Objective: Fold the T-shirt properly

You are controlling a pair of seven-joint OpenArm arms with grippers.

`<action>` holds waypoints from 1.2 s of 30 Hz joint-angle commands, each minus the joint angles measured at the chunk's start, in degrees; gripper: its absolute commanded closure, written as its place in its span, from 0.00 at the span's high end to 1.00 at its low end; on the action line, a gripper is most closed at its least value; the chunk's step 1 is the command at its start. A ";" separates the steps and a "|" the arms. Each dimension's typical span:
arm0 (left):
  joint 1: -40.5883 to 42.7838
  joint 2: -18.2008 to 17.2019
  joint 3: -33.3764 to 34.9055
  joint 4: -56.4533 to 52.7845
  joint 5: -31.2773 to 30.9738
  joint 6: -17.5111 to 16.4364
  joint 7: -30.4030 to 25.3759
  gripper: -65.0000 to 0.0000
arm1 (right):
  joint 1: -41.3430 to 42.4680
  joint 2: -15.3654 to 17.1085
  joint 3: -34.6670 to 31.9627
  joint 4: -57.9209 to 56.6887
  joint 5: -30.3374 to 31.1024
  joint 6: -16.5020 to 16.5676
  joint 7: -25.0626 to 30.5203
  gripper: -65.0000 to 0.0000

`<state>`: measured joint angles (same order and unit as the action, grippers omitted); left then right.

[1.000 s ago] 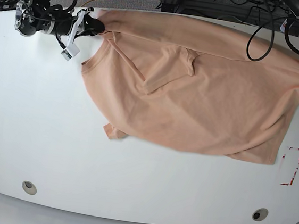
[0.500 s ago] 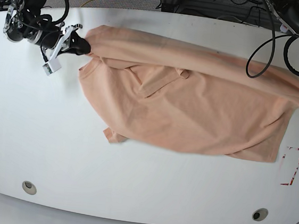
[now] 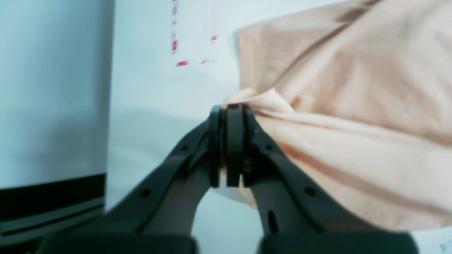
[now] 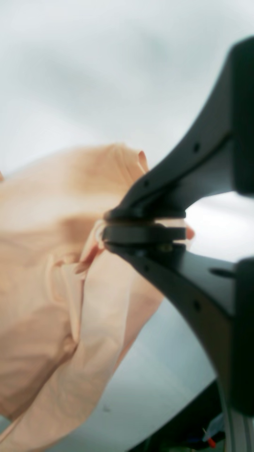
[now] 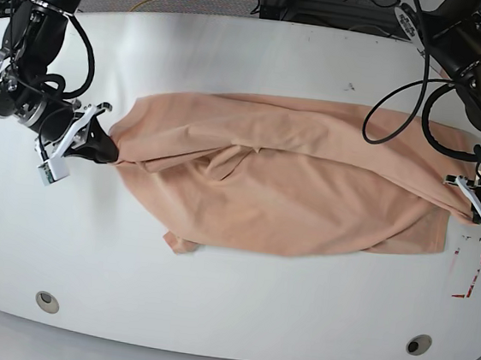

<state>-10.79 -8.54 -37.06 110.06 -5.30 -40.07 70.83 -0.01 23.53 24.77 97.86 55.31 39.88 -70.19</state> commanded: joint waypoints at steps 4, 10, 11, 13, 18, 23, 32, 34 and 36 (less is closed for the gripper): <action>-0.51 -1.44 -0.96 1.10 0.25 0.07 -0.89 0.00 | -0.74 1.22 0.41 1.43 1.09 0.12 -1.15 0.00; 1.78 -3.55 -4.57 1.10 0.07 0.07 -0.89 0.00 | -5.22 0.87 0.50 1.43 1.00 0.12 -1.94 0.00; 2.57 -4.17 -4.66 1.10 0.07 0.07 -0.89 0.00 | -6.01 0.87 0.50 1.43 1.00 0.12 -2.03 0.00; 4.41 -4.96 -4.66 1.10 -0.02 0.07 -0.89 0.00 | -8.03 0.78 0.50 1.43 1.00 0.12 -2.20 0.00; 6.70 -5.14 -4.74 1.10 -0.02 0.07 -0.89 0.00 | -11.90 0.87 0.50 1.43 1.09 0.12 -2.29 0.10; 8.19 -5.14 -4.74 1.10 -0.02 0.07 -0.98 0.00 | -14.98 1.13 0.59 1.61 3.11 0.12 -2.29 0.58; 9.69 -5.05 -4.74 1.02 0.07 0.07 -0.98 0.00 | -11.20 0.69 -0.47 3.28 1.17 0.12 -2.11 0.63; 9.95 -5.05 -4.74 1.02 0.07 0.07 -0.98 0.00 | -9.53 0.69 -3.37 3.28 -1.90 0.12 -2.11 0.63; 9.95 -5.05 -4.74 1.02 0.07 0.07 -0.98 0.00 | -8.30 0.51 -5.92 3.28 -5.16 0.12 -1.94 0.63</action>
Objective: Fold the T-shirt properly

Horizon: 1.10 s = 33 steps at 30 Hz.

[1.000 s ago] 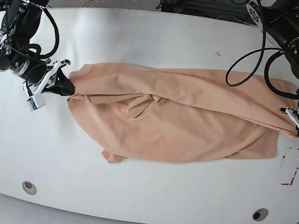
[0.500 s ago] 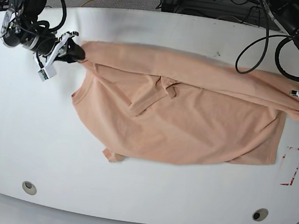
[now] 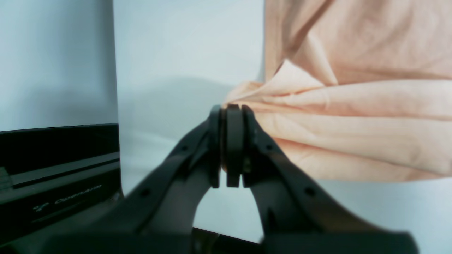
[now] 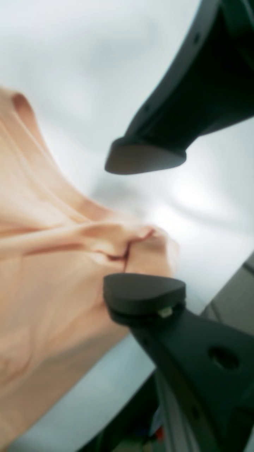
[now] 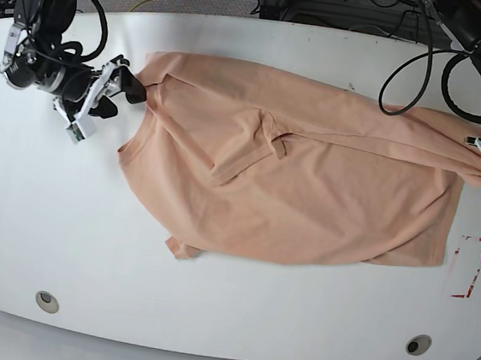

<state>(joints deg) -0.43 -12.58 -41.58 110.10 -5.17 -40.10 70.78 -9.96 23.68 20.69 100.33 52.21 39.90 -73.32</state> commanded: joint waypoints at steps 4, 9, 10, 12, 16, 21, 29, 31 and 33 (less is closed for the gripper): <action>-0.41 -1.00 -0.22 0.97 -0.06 0.10 -0.94 0.00 | 2.26 -2.36 -3.06 0.81 -6.53 0.10 1.19 0.63; -0.41 -1.00 -0.13 0.88 -0.06 0.10 -0.94 0.00 | 2.26 -5.26 -3.06 0.72 -10.14 0.10 1.19 0.63; -0.41 -1.00 -0.13 0.88 -0.06 0.10 -0.94 0.00 | 2.18 -5.53 -3.06 0.46 -10.14 0.10 1.19 0.63; -0.41 -1.00 -0.13 0.88 -0.06 0.10 -0.94 0.00 | 2.18 -5.70 -3.06 -1.48 -10.14 0.10 1.28 0.63; -0.41 -0.92 -0.13 0.80 -0.06 0.10 -0.94 0.00 | 2.26 -7.02 -3.15 -3.59 -10.14 0.10 3.39 0.63; -0.32 -0.92 -0.13 0.80 -0.06 0.10 -0.94 0.00 | 4.55 -7.37 -3.24 -3.50 -10.23 0.10 3.74 0.63; -0.32 -0.92 -0.04 0.71 -0.06 0.10 -0.94 0.00 | 7.63 -7.11 -3.24 -9.30 -10.32 0.10 3.91 0.63; -0.32 -0.92 0.04 0.71 -0.06 0.10 -0.94 0.00 | 7.63 -7.20 -3.24 -9.65 -10.23 0.10 3.91 0.63; -0.32 -0.92 0.04 0.71 -0.06 0.10 -0.94 0.00 | 7.27 -7.46 -3.24 -9.57 -10.05 0.10 3.74 0.63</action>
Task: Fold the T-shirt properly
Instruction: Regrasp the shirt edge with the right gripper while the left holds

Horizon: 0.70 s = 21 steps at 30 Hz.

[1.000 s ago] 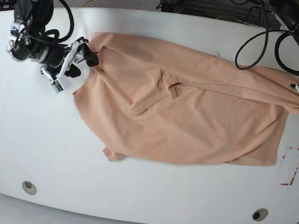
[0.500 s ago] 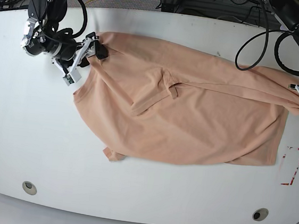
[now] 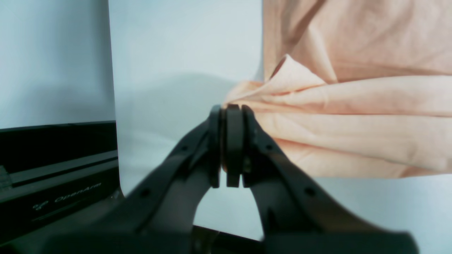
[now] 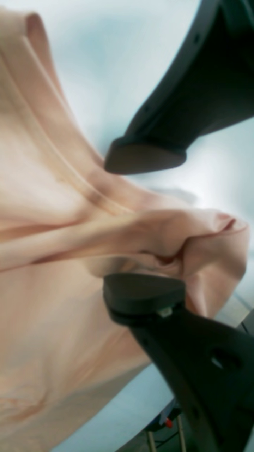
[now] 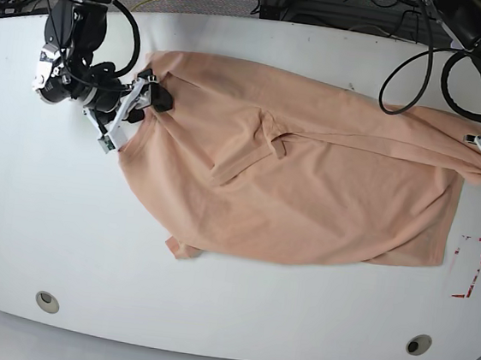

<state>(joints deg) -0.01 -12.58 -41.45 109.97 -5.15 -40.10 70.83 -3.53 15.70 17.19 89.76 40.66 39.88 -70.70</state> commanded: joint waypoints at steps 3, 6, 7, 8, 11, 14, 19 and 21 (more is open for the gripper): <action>-0.74 -0.92 0.00 0.84 -0.08 0.10 -0.98 0.00 | 0.15 0.43 -0.88 3.30 1.58 0.12 0.67 0.63; -0.74 -0.92 -0.09 0.84 -0.08 0.10 -1.07 0.00 | -1.96 0.16 -2.64 6.73 1.66 0.12 0.76 0.63; -0.74 -0.92 0.00 0.84 -0.08 0.10 -1.07 0.00 | -2.14 -0.63 -2.90 7.17 1.66 0.12 0.76 0.63; -0.82 -0.92 0.09 0.84 -0.08 0.10 -1.07 0.00 | -2.32 -1.07 -2.82 7.17 1.66 0.12 0.67 0.63; -0.91 -0.92 0.09 0.84 -0.08 0.10 -1.07 0.00 | -3.20 -1.59 -2.82 6.99 1.31 0.12 0.76 0.62; -1.00 -0.92 0.09 0.84 -0.08 0.10 -1.07 0.00 | -3.46 -1.86 -2.82 6.99 1.31 0.12 0.76 0.62; -1.00 -0.92 0.09 0.84 -0.08 0.10 -1.07 0.00 | -3.28 -1.86 -2.82 6.55 1.23 0.12 1.03 0.46; -1.00 -0.92 0.09 0.84 -0.08 0.10 -1.07 0.00 | -2.93 -1.68 -2.82 5.76 1.23 0.12 1.03 0.38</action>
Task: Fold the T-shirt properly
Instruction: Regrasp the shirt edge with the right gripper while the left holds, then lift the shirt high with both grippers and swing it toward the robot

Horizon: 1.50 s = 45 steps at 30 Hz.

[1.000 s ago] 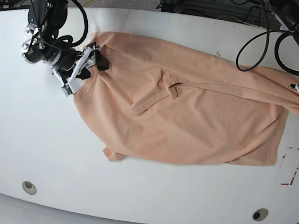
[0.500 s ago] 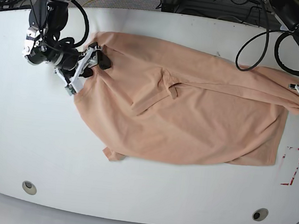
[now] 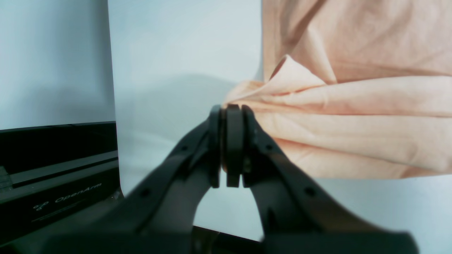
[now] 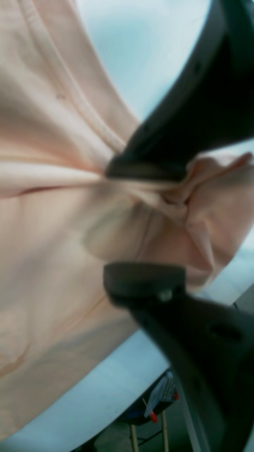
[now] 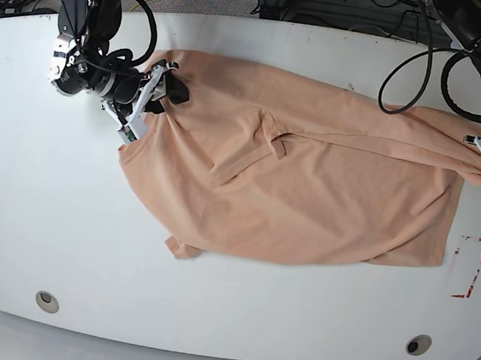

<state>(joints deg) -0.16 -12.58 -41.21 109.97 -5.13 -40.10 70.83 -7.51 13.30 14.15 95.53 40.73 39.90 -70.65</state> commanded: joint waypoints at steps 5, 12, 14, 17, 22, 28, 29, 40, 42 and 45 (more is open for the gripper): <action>-0.85 -0.92 -0.06 0.84 -0.11 0.10 -1.07 0.00 | 1.13 0.99 0.22 -1.77 1.16 0.10 1.07 0.18; -0.93 -0.92 -0.06 0.84 -0.19 0.10 -1.07 0.00 | 0.69 0.81 0.31 0.25 1.42 0.10 1.07 0.00; -1.02 -0.92 0.02 1.02 -0.28 0.10 -1.07 0.00 | 0.43 0.81 0.48 3.42 1.42 0.10 0.63 0.00; -1.20 -0.83 0.11 1.46 -0.90 0.10 -1.07 0.00 | -0.80 0.81 2.59 8.69 1.42 0.10 -0.16 0.00; -4.36 -0.83 0.99 2.42 -3.36 0.10 -1.77 0.00 | 1.31 1.07 6.90 13.35 1.34 0.10 -0.60 0.00; -10.78 -0.83 4.33 2.77 -3.36 0.10 -1.77 0.00 | 9.66 5.29 7.96 13.00 1.25 0.10 -0.60 0.00; -12.01 -0.83 5.39 2.86 -3.45 0.10 -1.77 0.00 | 11.60 5.82 7.96 12.91 1.25 0.10 -0.60 0.00; -24.50 1.55 12.24 2.86 -3.09 3.31 -1.77 0.00 | 32.69 13.82 2.59 -3.26 1.16 0.10 -0.42 0.00; -27.22 1.55 12.95 2.86 -3.18 4.80 -1.77 0.00 | 37.27 15.14 0.13 -6.69 1.16 0.10 -0.25 0.00; -32.32 1.46 13.12 2.86 -3.09 6.29 -1.51 0.00 | 45.27 16.72 -3.65 -11.35 1.16 0.10 -0.25 0.00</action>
<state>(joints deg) -28.01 -10.26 -28.08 111.94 -7.99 -34.79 70.41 31.00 27.68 12.16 86.30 41.43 40.12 -72.23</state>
